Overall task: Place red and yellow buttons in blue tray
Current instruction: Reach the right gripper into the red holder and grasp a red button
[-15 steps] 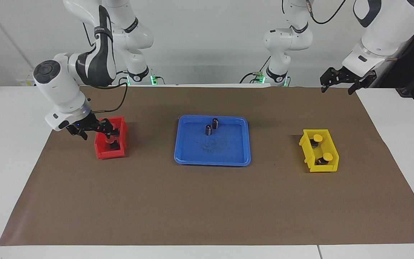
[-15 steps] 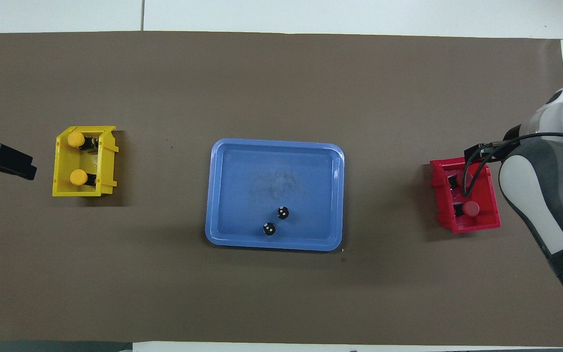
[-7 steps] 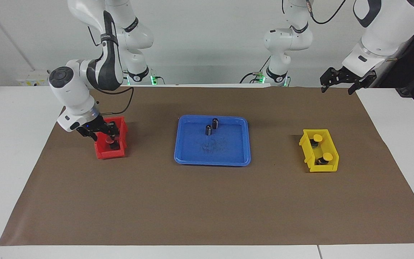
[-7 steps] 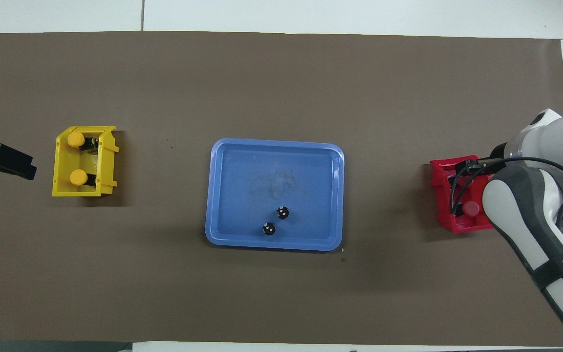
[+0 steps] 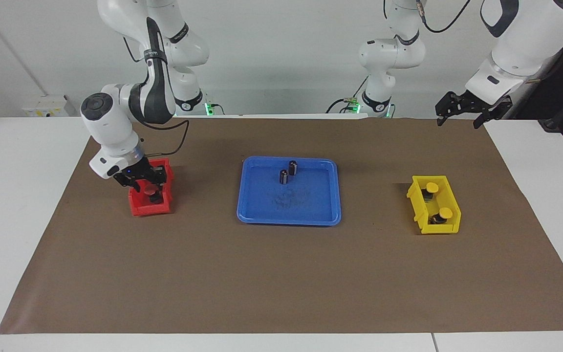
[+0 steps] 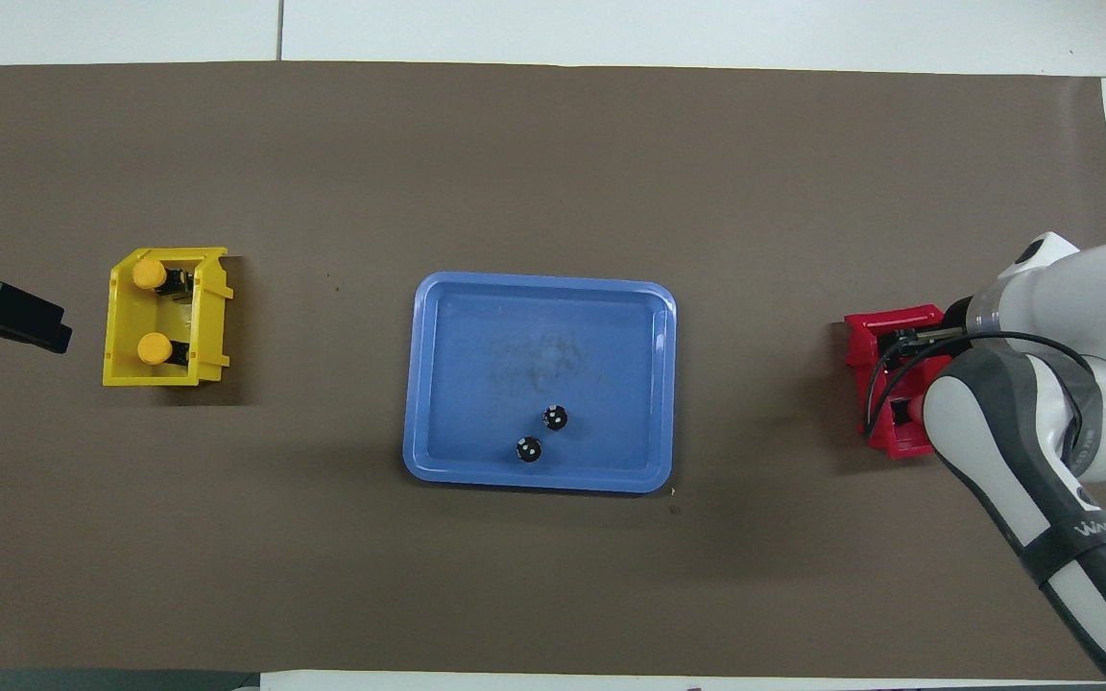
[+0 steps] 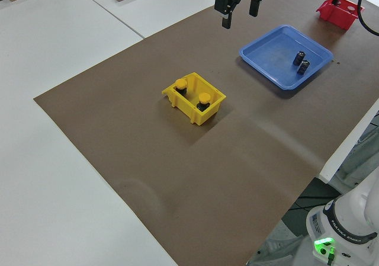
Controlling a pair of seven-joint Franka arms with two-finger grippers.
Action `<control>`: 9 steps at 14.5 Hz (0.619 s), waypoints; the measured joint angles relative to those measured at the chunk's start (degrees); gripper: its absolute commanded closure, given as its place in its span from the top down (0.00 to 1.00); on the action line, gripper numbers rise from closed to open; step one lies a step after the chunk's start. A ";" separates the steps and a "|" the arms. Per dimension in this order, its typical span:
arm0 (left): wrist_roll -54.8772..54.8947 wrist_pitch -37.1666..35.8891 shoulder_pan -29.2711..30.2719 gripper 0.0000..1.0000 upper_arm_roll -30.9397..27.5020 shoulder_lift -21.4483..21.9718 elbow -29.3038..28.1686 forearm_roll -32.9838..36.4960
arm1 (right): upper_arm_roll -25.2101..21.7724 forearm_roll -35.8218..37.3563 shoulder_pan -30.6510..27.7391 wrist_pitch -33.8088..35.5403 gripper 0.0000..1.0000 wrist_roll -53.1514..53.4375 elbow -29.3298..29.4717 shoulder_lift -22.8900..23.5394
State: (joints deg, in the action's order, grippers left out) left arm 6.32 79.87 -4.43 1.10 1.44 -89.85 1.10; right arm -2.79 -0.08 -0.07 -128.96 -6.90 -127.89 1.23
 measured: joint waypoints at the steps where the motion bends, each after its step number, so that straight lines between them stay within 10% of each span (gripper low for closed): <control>1: 0.00 0.00 0.00 1.00 0.00 0.00 0.00 0.00 | 0.00 0.00 -0.04 -0.16 0.71 -0.29 -0.14 0.00; 9: 0.00 0.00 0.00 1.00 0.00 0.00 0.00 0.00 | -0.21 0.00 -0.89 -0.54 0.57 -2.69 -1.51 -0.16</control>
State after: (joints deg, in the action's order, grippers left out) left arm 6.32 79.87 -4.43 1.10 1.44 -89.85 1.10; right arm -3.00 -0.08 -0.96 -129.50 -9.58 -129.40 1.07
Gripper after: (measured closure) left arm 0.000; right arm 0.317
